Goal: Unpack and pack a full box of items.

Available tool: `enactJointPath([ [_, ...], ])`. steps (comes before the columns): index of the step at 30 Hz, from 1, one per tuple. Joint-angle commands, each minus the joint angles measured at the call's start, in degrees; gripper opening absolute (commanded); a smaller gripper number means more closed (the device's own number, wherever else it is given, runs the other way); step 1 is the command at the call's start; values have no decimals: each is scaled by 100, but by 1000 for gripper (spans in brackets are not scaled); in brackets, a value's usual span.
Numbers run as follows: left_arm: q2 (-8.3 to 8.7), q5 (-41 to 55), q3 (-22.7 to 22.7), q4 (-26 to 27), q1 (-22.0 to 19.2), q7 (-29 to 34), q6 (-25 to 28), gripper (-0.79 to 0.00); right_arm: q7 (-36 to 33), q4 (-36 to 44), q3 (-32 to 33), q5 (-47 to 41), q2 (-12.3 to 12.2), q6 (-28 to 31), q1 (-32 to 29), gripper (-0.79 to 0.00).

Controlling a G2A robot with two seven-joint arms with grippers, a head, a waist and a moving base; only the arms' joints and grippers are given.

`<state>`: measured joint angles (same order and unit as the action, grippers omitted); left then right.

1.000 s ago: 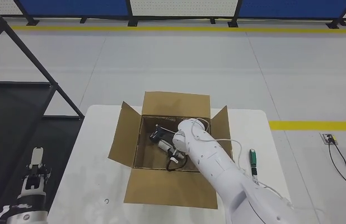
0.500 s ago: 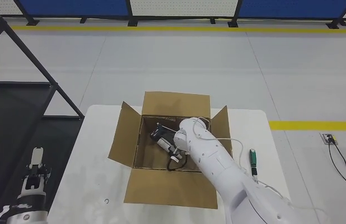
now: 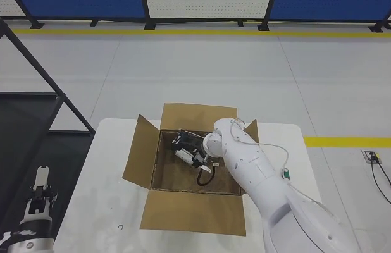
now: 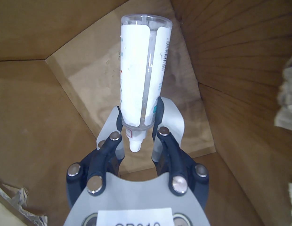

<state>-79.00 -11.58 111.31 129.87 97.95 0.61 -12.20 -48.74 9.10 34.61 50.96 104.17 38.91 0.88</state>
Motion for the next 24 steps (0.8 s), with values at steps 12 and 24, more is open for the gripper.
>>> enactJointPath([
  [12,0,0,0,0,0,0,0,0,525,677,186,161,-436,-125,-3,-785],
  [24,0,0,0,0,0,0,0,0,-1261,5487,1558,593,-1611,-1461,-1877,-785],
])
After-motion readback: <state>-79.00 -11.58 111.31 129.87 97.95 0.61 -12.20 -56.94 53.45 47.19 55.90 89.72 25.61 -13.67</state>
